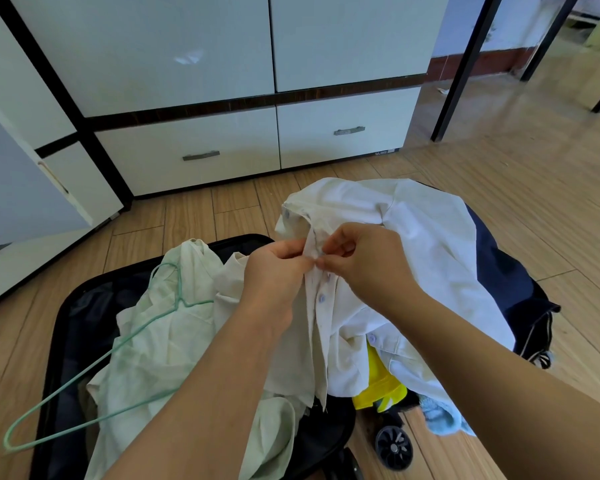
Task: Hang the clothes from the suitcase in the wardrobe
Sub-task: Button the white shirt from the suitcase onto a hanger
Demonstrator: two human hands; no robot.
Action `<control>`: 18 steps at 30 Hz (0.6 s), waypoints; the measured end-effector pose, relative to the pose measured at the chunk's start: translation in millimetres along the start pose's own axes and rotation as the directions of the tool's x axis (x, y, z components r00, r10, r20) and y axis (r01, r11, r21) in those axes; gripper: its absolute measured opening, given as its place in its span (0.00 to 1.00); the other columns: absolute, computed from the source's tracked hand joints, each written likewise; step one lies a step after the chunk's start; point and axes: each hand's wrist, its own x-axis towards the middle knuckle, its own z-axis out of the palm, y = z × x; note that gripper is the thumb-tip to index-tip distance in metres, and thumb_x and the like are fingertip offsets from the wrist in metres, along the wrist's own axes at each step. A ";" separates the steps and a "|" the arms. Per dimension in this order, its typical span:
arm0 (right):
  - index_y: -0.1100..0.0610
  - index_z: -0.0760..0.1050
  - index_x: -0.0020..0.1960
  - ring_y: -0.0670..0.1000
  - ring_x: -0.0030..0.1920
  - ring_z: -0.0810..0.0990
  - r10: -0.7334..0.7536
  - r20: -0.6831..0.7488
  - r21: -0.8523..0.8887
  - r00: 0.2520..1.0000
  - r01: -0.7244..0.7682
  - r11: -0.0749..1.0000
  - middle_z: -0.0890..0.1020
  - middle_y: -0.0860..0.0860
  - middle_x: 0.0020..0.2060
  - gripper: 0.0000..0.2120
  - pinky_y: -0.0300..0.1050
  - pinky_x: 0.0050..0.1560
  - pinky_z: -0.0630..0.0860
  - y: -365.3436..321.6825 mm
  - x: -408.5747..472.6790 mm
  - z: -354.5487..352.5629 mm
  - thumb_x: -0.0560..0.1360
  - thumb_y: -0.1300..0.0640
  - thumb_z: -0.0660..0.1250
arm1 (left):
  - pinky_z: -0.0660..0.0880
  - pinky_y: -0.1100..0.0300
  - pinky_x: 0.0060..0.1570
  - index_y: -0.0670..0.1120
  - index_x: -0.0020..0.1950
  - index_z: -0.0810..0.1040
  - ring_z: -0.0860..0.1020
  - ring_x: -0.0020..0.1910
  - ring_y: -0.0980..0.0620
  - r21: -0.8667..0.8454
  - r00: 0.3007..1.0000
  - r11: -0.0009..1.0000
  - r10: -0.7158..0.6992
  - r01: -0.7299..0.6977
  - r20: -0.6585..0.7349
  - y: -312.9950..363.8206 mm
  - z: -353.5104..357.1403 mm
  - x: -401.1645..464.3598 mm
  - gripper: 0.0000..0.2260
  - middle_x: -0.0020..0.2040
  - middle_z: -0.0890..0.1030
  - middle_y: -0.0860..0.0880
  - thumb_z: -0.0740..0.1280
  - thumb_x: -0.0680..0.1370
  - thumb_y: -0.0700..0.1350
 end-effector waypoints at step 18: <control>0.56 0.79 0.41 0.49 0.37 0.84 0.143 0.090 0.231 0.986 -0.161 0.960 0.84 0.52 0.36 0.05 0.37 0.42 0.80 -4.7 -0.3 -6.9 0.72 0.65 0.71 | 0.81 0.47 0.50 0.44 0.37 0.82 0.84 0.39 0.47 0.267 0.984 0.959 0.130 -0.092 -0.125 6.9 4.0 -5.1 0.04 0.34 0.84 0.47 0.73 0.72 0.39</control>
